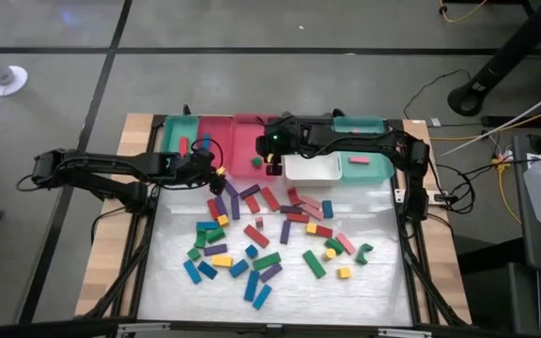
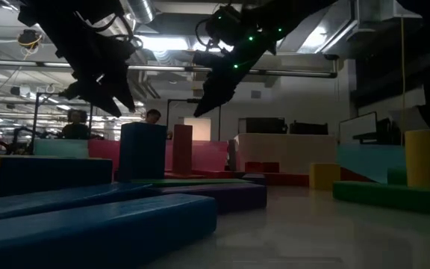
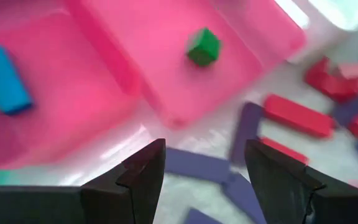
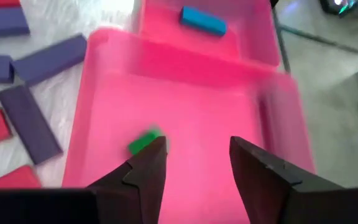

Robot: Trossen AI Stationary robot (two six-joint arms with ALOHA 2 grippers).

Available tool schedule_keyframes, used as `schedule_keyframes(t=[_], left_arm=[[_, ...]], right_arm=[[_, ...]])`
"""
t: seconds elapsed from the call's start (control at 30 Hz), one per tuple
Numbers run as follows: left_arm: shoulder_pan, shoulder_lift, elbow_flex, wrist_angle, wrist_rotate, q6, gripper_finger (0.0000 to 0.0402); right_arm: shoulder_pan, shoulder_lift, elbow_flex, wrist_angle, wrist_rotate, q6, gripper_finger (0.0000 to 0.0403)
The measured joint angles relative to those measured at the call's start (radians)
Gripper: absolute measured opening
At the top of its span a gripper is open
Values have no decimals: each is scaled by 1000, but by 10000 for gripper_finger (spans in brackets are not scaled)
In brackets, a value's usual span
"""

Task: Sort blocks
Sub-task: Put the green block into the right pink bin

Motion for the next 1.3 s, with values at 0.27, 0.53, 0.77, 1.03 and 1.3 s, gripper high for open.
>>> schedule_keyframes(t=[0.27,0.53,0.77,1.03,1.3], left_arm=[[-61,0,0,2,80,-7,208],[-91,0,0,-17,300,24,208],[-125,0,0,-87,533,90,208],[-222,0,0,-122,618,-41,208],[-410,0,0,-97,611,-286,208]], right_arm=[[1,15,0,11,41,53,212],[1,10,48,-30,148,73,214],[0,9,212,-92,152,102,211],[0,8,442,-300,222,101,211],[-9,7,585,-591,315,101,211]])
